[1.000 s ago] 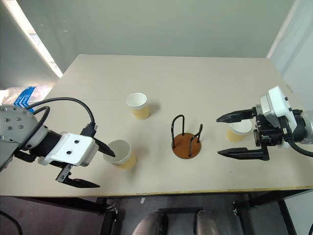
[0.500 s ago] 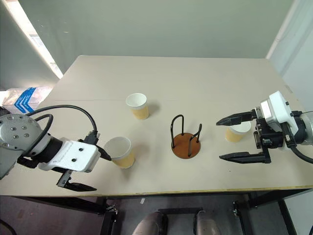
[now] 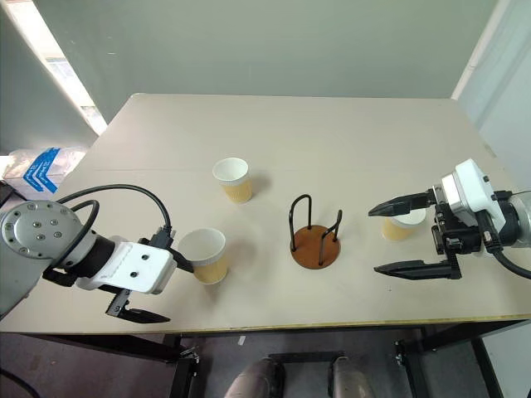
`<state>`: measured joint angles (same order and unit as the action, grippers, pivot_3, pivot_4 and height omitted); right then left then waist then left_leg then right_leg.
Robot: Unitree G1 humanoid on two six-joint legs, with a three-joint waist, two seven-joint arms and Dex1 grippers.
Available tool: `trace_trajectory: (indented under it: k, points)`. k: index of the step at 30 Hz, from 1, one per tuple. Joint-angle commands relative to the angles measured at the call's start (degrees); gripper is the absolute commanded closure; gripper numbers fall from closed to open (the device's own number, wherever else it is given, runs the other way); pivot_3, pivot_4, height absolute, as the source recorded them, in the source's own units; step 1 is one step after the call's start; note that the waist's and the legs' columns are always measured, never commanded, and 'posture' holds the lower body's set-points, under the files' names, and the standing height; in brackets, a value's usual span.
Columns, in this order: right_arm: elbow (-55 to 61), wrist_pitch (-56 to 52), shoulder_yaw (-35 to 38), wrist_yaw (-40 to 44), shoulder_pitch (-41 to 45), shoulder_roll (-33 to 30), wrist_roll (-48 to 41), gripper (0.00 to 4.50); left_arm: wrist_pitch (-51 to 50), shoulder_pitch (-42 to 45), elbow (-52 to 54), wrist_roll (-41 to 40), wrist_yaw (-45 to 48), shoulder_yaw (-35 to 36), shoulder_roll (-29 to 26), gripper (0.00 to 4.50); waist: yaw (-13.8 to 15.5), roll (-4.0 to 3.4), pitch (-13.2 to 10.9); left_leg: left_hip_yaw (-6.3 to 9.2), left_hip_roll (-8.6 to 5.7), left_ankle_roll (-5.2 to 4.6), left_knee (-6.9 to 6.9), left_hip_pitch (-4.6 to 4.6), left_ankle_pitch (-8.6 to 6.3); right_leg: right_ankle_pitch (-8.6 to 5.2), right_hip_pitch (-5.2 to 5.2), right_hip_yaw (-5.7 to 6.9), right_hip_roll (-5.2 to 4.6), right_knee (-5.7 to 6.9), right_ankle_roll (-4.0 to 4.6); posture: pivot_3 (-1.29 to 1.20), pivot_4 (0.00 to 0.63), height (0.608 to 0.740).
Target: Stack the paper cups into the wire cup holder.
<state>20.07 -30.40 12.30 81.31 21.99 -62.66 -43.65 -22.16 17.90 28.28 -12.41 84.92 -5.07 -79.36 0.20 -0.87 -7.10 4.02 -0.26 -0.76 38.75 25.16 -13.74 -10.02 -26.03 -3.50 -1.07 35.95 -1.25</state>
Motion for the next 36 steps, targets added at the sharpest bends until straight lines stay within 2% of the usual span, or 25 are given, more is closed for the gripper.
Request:
trace_trajectory:
  k: [1, 9, 16, 30, 36]
  points:
    - [0.3, 0.5, 1.3, 1.2, 0.2, -1.5, -0.1, 0.0, 0.5, -2.3, 2.4, -1.8, 1.3, 3.3, -1.5, 0.04, 0.0, 0.0, 0.0, 0.0, 0.0, 0.0, 0.0, 0.0, 0.0, 0.0, 0.01, 0.0, 0.0, 0.0, 0.0, 0.0, 0.15, 0.74]
    - [0.2, -0.3, 0.6, 2.6, 0.7, -2.6, -0.1, 0.0, -1.0, -8.8, 6.3, -6.0, 2.8, 8.6, -2.8, 0.04, -0.1, 0.01, 0.0, 0.0, 0.02, 0.03, 0.0, -0.01, -0.02, -0.02, 0.01, 0.0, 0.02, 0.0, 0.03, 0.0, 0.15, 0.74]
    - [-0.3, 0.0, -0.5, 2.6, 2.0, -2.3, 0.7, 0.0, -3.3, -4.2, 8.1, -9.5, 1.1, 8.0, -1.7, 0.04, -0.1, 0.03, 0.0, 0.01, 0.02, 0.04, 0.0, -0.04, -0.02, -0.02, 0.04, 0.01, 0.02, 0.04, 0.03, 0.0, 0.15, 0.74]
    - [-0.9, 0.0, -1.3, 2.4, 3.3, -1.9, 1.0, 0.0, 1.0, 5.7, 3.6, -1.9, -1.1, 3.0, -1.5, 0.04, -0.1, 0.02, 0.0, 0.01, 0.03, 0.04, 0.0, -0.07, -0.02, -0.02, 0.04, 0.01, 0.02, 0.04, 0.03, 0.0, 0.15, 0.74]
    - [-1.0, 0.2, -2.0, 2.1, 4.1, -1.4, 1.3, 0.0, 2.4, 4.6, 2.3, 0.6, -1.3, 2.9, -1.7, 0.04, -0.1, 0.02, 0.0, 0.01, 0.03, 0.04, 0.0, -0.06, -0.02, -0.02, 0.04, 0.0, 0.02, 0.01, 0.04, 0.0, 0.15, 0.74]
